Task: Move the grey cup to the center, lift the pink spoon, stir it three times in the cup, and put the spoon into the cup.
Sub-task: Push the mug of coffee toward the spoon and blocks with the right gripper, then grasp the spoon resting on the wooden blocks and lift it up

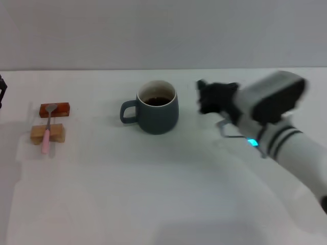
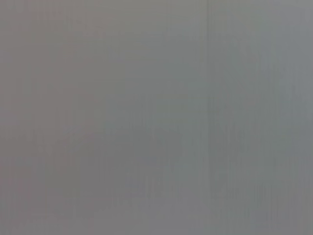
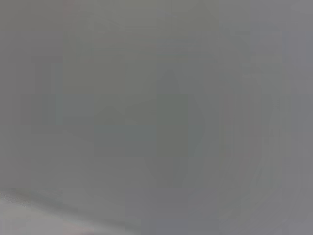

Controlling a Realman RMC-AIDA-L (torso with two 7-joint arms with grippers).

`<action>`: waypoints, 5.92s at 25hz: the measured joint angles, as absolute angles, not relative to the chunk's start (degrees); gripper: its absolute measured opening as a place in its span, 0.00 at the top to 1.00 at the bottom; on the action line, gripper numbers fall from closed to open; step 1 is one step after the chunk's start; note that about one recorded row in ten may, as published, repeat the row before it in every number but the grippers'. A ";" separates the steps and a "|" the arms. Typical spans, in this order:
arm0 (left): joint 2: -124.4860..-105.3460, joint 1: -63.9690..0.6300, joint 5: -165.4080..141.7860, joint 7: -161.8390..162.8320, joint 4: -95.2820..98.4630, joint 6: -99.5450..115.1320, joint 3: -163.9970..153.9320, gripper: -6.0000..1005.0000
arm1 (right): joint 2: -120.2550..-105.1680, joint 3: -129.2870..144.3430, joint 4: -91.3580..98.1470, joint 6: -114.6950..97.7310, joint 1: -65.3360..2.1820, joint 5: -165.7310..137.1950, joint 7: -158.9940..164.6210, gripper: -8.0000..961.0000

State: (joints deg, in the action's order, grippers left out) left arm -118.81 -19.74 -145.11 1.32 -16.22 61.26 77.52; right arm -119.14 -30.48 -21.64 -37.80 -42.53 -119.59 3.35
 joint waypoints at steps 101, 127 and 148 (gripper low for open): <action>-118.91 -11.06 -141.35 -1.28 -22.12 52.81 53.16 0.41 | -119.18 -67.88 -4.83 -78.23 -7.91 -111.53 3.61 0.15; -118.91 -11.64 -139.37 -1.40 -21.80 52.66 54.37 0.78 | -119.09 -67.92 -4.66 -78.16 -7.78 -111.53 3.13 0.15; -117.62 -10.82 -141.77 -1.73 -28.32 53.48 53.08 0.83 | -119.09 -68.29 -3.94 -77.55 -8.06 -111.53 3.34 0.15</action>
State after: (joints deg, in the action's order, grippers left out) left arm -117.62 -10.82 -141.77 -1.73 -28.32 53.48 53.08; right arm -119.09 -68.29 -3.94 -77.55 -8.06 -111.53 3.35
